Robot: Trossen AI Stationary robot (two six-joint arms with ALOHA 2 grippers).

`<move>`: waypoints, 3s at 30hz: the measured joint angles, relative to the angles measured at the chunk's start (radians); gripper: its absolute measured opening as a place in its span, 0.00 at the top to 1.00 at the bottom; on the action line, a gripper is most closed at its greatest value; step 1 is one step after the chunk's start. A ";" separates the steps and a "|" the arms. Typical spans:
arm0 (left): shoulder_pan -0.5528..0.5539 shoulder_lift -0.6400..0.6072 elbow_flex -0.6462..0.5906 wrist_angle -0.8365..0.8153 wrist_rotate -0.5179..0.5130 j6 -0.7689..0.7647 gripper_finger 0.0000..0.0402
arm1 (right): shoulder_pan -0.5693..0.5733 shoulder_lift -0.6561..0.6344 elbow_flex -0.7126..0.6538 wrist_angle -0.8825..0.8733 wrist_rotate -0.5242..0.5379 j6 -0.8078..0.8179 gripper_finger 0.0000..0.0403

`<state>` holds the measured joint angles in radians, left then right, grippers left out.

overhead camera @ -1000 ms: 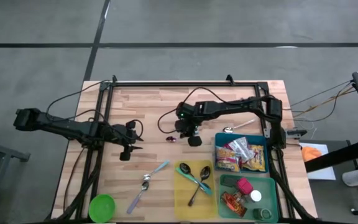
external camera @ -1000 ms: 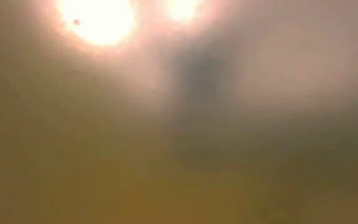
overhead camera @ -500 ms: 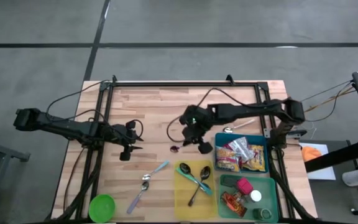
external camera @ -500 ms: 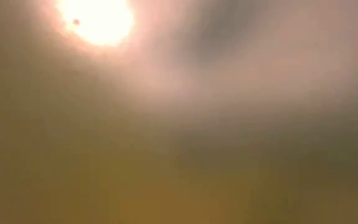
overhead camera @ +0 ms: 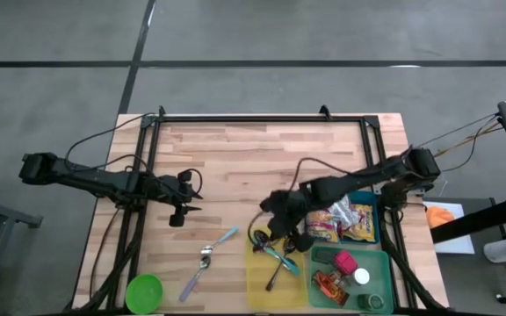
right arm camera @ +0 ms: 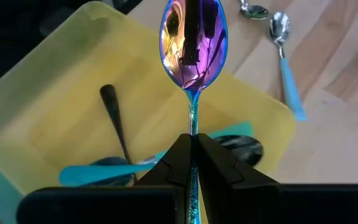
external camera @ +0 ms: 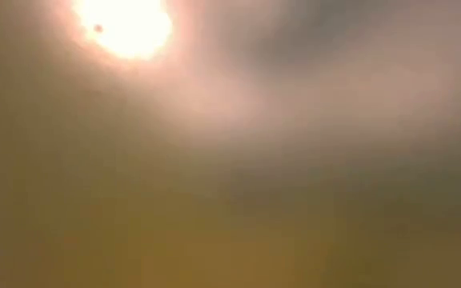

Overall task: Pick & Place Food Item
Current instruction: Put the purple spoon into the yellow bin, then put the light blue spoon into the yellow bin

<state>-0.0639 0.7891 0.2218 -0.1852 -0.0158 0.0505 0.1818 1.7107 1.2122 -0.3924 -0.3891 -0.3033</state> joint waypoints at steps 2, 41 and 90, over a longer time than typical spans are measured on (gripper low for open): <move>0.000 0.000 0.000 0.000 0.000 0.000 0.57 | 0.032 0.000 -0.028 0.047 0.039 0.013 0.96; 0.000 0.000 0.000 0.000 0.000 0.000 0.57 | 0.117 0.008 -0.301 0.429 0.155 0.280 0.92; 0.000 0.004 0.000 -0.003 0.000 0.000 0.57 | -0.074 -0.034 -0.163 0.718 0.362 0.174 0.70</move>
<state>-0.0635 0.7932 0.2214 -0.1880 -0.0158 0.0505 0.1078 1.6769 1.0496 0.3259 -0.0269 -0.1294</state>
